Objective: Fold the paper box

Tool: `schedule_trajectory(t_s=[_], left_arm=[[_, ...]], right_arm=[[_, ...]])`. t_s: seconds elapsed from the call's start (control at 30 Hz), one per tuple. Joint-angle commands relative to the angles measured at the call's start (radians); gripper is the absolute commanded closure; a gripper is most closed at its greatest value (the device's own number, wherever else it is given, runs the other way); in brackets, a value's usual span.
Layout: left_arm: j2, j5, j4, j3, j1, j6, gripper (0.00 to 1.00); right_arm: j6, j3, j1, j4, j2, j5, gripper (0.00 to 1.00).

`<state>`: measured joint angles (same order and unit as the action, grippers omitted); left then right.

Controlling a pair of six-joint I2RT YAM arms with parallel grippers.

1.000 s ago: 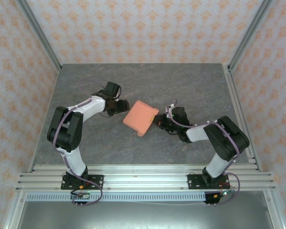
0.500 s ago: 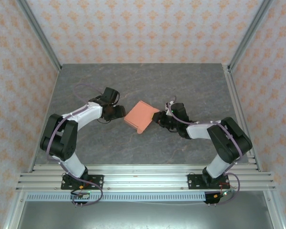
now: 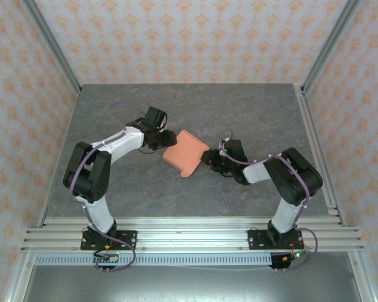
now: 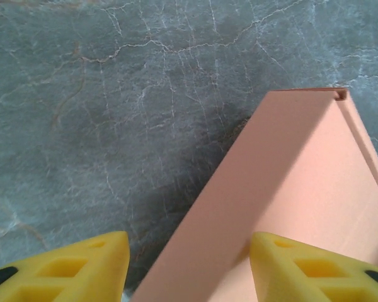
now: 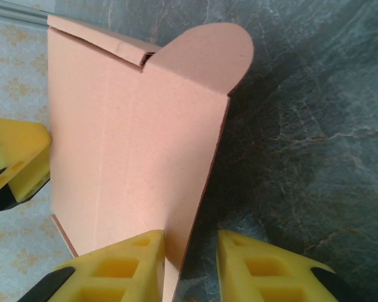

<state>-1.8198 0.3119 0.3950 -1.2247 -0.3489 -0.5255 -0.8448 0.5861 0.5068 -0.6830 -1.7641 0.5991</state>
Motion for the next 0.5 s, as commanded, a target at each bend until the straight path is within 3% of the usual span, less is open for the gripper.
schedule_trajectory(t_s=[0.0,0.2,0.47], left_arm=[[-0.073,0.014,0.05,-0.044,0.001,0.03,0.56],[-0.155,0.011,0.068,-0.065,0.001,0.036,0.78],[-0.176,0.014,0.071,-0.052,0.001,0.039,0.82]], right_arm=[[-0.015,-0.005,-0.004,-0.03,-0.031,-0.027,0.74],[-0.037,0.003,-0.002,-0.064,-0.064,-0.031,0.77],[-0.068,0.02,0.022,-0.056,-0.113,-0.063,0.79]])
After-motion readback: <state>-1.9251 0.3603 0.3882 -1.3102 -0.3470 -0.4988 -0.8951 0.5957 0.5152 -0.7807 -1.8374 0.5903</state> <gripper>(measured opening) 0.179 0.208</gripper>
